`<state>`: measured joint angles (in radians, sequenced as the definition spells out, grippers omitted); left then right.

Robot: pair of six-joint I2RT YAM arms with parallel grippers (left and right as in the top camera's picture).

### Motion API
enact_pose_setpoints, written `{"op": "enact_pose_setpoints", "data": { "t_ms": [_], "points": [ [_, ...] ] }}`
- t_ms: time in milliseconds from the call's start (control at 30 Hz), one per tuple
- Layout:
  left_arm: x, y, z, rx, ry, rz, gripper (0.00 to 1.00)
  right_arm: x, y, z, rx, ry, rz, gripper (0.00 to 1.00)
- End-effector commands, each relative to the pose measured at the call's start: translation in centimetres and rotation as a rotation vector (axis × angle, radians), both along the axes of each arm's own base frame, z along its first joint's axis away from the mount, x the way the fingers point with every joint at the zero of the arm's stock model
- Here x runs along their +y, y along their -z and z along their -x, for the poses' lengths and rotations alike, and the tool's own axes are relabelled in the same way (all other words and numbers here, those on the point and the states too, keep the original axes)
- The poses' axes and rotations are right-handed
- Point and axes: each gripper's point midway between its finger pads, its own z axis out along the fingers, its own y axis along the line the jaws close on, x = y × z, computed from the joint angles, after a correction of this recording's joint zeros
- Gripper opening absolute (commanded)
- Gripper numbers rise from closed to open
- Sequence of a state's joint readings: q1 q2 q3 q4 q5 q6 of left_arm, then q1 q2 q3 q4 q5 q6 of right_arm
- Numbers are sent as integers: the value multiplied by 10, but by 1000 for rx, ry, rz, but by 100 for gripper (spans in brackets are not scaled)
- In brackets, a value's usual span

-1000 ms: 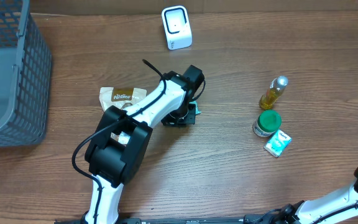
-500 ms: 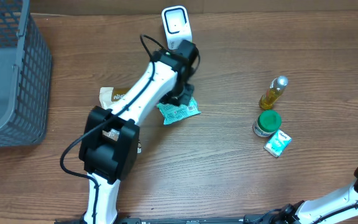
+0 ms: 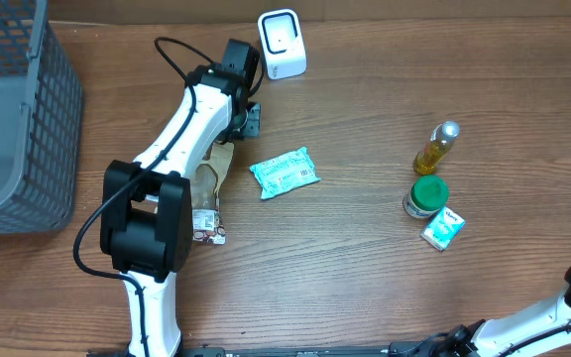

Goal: Scan the item barcode

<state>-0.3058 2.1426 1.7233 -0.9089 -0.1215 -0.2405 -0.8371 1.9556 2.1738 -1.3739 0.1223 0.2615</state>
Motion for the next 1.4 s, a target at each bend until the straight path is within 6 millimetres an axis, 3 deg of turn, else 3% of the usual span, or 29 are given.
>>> {"op": "enact_pose_setpoints", "data": {
  "t_ms": [0, 167, 267, 767, 1200, 1367],
  "points": [
    [3, 8, 11, 19, -14, -15, 4, -1, -10, 1, -13, 4, 24, 100],
    [3, 21, 14, 18, -12, -16, 5, -1, -10, 1, -13, 4, 24, 100],
    [4, 28, 12, 2, -1, -18, 10, -1, -10, 1, -13, 4, 24, 100],
    [8, 48, 29, 45, 3, -30, 8, -1, -10, 1, -13, 4, 24, 100],
    [8, 51, 31, 50, 3, -31, 5, -1, -10, 1, -13, 4, 24, 100],
    [-4, 52, 36, 80, 20, 39, 4, -1, -10, 1, -13, 4, 24, 100]
  ]
}}
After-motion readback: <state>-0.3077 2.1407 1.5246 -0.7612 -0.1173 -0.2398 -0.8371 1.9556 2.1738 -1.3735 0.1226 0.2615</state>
